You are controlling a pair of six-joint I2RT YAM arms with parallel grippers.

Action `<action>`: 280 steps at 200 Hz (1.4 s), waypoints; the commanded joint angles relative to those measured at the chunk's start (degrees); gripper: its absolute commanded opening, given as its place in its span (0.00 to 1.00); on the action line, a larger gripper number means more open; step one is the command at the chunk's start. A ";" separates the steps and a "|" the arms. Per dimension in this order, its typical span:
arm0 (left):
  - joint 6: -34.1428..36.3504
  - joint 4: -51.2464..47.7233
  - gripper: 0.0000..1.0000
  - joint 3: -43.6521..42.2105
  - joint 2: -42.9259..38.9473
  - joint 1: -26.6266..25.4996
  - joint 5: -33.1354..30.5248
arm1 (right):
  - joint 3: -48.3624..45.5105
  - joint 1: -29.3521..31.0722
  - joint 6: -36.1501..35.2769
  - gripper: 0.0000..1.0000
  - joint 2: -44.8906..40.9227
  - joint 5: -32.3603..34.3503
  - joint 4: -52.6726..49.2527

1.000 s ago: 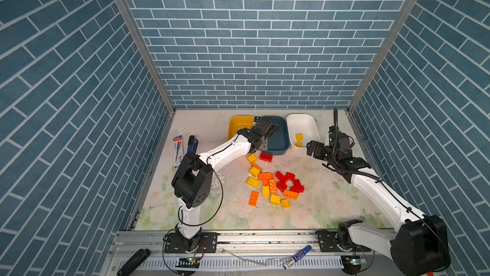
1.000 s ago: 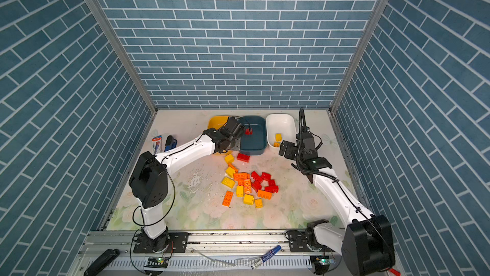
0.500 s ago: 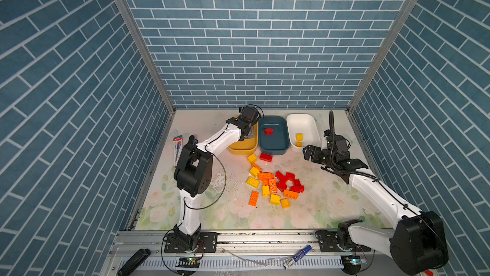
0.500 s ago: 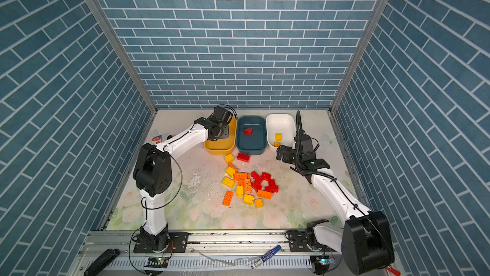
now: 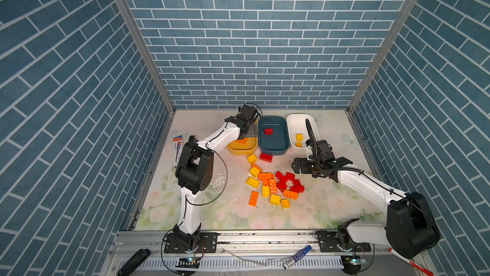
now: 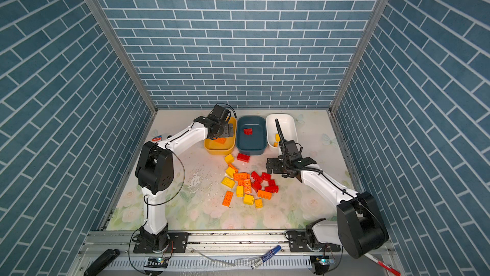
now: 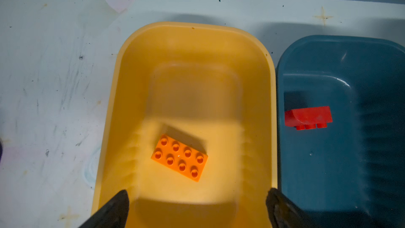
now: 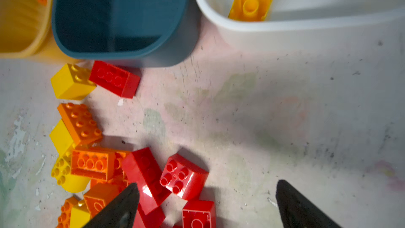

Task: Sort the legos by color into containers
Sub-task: 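Lower the right gripper to the pile and grasp a red brick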

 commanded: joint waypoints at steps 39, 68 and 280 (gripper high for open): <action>-0.36 6.80 0.99 -7.03 -8.10 0.15 7.96 | 3.71 5.23 -0.25 0.87 6.46 -0.43 -4.88; -0.89 7.25 0.99 -9.88 -10.80 0.14 8.57 | 7.31 6.27 -5.83 0.79 9.49 0.44 -9.68; -3.93 5.49 0.99 -17.60 -18.53 0.40 4.00 | 18.64 9.03 -22.83 0.56 25.16 5.53 -14.71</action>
